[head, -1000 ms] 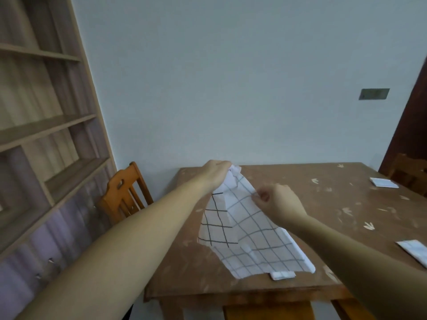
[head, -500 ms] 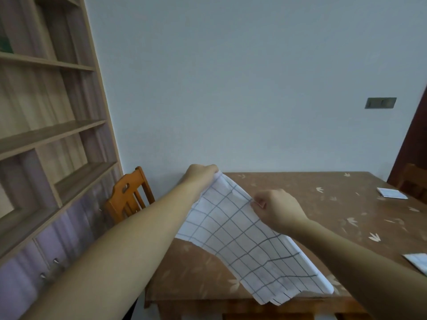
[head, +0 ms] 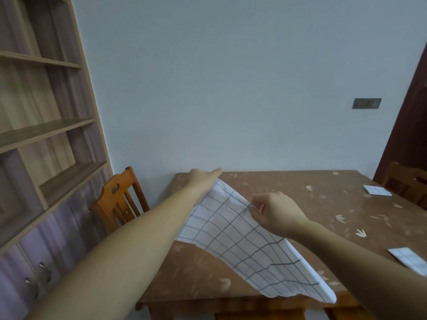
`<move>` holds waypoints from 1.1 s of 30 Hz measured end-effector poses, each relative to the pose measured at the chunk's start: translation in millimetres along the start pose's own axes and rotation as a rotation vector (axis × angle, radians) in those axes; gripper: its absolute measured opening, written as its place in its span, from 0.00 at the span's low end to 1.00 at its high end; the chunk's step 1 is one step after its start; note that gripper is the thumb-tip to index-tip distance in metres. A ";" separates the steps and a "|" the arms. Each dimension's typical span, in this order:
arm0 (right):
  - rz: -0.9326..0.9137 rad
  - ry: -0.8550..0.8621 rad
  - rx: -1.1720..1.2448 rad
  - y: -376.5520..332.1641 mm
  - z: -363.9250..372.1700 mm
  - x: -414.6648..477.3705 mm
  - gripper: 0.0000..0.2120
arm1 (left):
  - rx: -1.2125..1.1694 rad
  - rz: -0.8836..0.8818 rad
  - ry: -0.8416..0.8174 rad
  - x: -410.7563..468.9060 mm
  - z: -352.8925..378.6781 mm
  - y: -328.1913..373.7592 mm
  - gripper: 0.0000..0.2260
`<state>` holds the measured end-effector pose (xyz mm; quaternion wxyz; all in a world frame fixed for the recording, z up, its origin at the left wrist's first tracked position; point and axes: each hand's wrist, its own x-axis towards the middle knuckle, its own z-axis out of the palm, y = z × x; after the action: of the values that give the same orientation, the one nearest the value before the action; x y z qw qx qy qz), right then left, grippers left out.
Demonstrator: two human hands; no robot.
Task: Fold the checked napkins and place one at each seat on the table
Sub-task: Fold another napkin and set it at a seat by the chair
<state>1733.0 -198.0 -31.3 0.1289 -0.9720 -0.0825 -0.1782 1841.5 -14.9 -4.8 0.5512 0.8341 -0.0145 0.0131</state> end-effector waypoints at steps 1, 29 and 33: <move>0.008 -0.017 -0.001 0.6 0.0 -0.1 0.11 | 0.005 0.019 -0.014 1.0 0.6 -1.3 0.11; 0.009 -0.026 0.494 -44.7 -43.2 41.3 0.20 | -0.055 0.599 -0.218 -26.1 -45.3 47.1 0.12; 0.007 -0.018 0.583 -32.0 -52.3 42.5 0.20 | 0.122 0.566 -0.399 -18.6 -63.8 45.8 0.11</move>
<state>1748.6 -177.3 38.6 0.4027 -0.8957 -0.1280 -0.1381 1820.8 26.1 61.6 0.4611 0.8146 -0.3518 0.0029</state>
